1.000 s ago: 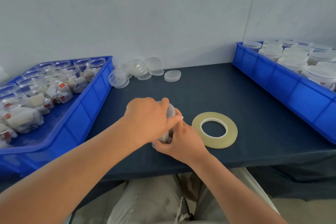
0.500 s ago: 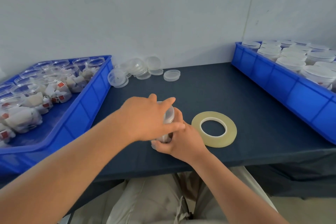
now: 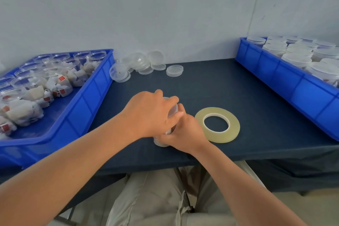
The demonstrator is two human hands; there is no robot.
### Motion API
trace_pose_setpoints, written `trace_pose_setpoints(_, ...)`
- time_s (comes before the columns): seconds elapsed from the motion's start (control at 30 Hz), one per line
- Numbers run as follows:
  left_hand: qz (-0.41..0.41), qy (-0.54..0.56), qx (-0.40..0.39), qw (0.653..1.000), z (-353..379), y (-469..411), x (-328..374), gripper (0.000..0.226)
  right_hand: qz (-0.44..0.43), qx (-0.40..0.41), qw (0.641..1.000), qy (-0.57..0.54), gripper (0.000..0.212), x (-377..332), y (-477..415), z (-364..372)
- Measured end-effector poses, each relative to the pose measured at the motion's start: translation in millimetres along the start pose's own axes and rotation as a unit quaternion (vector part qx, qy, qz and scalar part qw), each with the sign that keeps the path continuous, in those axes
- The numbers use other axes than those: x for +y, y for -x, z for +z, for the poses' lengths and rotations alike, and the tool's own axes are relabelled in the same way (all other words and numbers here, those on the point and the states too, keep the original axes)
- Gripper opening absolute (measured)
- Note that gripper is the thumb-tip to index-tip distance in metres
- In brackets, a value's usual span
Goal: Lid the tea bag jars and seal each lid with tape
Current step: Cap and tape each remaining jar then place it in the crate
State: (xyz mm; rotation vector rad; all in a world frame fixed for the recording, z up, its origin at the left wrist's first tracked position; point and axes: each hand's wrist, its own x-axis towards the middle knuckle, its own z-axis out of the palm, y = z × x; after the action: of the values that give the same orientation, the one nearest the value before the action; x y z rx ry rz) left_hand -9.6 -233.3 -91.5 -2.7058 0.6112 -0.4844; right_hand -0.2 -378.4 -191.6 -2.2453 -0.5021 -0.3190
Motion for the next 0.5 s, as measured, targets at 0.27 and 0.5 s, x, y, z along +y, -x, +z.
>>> trace_pose_setpoints(0.27, 0.061, 0.037, 0.000, 0.997, 2.0, -3.8, -14.0, 0.072, 0.026, -0.006, 0.999, -0.029, 0.078, -4.2, 3.2, -5.8)
trace_pose_setpoints(0.5, -0.023, 0.090, 0.008, 0.996, 9.5, -0.2, -5.7, 0.069, 0.036, -0.126, 0.991, -0.025, 0.084, -8.4, 4.7, -32.9)
